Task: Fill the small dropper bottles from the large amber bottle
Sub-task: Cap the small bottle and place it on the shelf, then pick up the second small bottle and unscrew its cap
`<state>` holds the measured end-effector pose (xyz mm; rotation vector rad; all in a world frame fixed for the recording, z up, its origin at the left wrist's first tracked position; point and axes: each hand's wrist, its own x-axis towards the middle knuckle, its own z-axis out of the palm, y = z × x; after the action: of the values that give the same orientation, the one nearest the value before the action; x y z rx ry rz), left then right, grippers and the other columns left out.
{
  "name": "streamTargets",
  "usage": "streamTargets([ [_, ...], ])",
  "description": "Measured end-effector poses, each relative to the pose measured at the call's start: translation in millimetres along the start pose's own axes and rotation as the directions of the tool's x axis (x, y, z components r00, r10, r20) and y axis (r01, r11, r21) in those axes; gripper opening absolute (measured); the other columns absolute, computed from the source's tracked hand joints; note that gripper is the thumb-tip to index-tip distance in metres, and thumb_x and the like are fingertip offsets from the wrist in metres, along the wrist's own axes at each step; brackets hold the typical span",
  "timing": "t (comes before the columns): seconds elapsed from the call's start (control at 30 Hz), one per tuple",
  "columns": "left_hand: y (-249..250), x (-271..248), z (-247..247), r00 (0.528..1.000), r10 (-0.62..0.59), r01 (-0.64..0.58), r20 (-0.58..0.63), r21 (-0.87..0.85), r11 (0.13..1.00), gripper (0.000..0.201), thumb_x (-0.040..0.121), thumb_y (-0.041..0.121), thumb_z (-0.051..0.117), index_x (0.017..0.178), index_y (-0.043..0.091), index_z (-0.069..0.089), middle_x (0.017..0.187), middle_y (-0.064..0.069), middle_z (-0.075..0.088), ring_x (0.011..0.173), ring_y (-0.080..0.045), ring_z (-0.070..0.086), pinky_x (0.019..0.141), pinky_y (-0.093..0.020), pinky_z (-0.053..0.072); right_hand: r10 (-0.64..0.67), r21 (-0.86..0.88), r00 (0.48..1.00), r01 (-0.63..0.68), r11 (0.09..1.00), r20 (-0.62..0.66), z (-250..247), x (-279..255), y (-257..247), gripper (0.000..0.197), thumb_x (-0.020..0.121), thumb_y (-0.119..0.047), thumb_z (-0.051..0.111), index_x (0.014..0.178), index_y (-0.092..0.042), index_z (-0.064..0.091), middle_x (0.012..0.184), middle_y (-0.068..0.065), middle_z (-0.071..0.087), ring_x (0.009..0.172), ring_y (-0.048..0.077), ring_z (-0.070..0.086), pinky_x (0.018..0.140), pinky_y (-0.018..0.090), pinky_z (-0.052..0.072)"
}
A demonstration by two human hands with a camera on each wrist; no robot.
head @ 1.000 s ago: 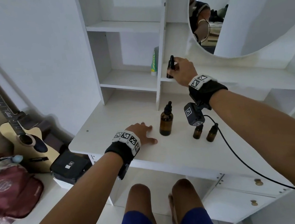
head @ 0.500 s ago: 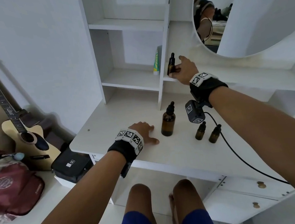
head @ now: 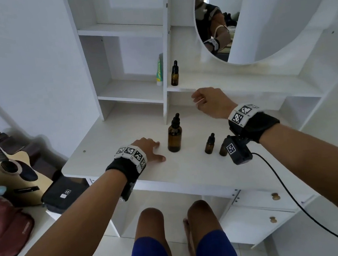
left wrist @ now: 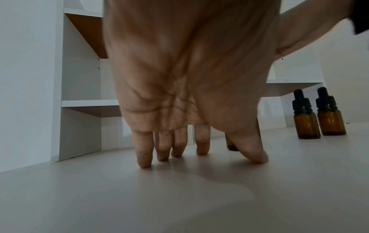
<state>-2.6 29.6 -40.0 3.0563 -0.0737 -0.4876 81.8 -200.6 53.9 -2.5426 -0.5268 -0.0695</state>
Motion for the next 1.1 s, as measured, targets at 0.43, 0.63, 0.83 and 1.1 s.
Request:
streamTargets([
  [0.43,2,1,1,1.0,-0.02,0.02,0.014,0.026,0.999,0.079,0.088,0.065,0.051,0.153,0.029,0.024,0.159,-0.004,0.027,0.143,-0.026,0.031,0.114,-0.039,0.028,0.072,-0.323,0.975,0.0,0.946,0.21,30,-70,35,0.026,0.091,-0.018,0.065,0.116,-0.011,0.064,0.124,0.008,0.057,0.106,0.025,0.06,0.092,0.031,0.05],
  [0.63,1,-1,2,1.0,-0.022,0.022,0.017,0.017,1.0,0.079,0.089,0.065,0.05,0.154,0.029,0.023,0.159,-0.005,0.026,0.144,-0.026,0.029,0.114,-0.039,0.027,0.058,-0.319,0.975,0.014,0.948,0.215,30,-71,28,0.024,0.091,-0.008,0.064,0.114,-0.01,0.065,0.124,0.011,0.057,0.105,0.027,0.061,0.09,0.028,0.048],
  [0.83,-1,1,6,1.0,-0.015,0.015,0.01,-0.024,1.0,0.079,0.088,0.066,0.05,0.154,0.03,0.023,0.161,-0.005,0.023,0.144,-0.027,0.03,0.114,-0.039,0.029,-0.041,-0.253,0.965,0.108,0.961,0.258,38,-82,-7,0.026,0.092,-0.01,0.064,0.118,-0.011,0.064,0.121,0.01,0.059,0.101,0.024,0.06,0.082,0.021,0.042],
  [1.1,-2,0,18,0.997,-0.013,0.002,-0.07,-0.147,0.989,0.072,0.089,0.058,0.056,0.15,0.028,0.033,0.158,-0.004,0.029,0.141,-0.026,0.035,0.113,-0.042,0.033,-0.114,-0.178,0.921,0.191,0.965,0.372,65,-95,-38,0.028,0.093,-0.012,0.063,0.121,-0.012,0.063,0.118,0.012,0.057,0.091,0.025,0.059,0.079,0.027,0.046],
])
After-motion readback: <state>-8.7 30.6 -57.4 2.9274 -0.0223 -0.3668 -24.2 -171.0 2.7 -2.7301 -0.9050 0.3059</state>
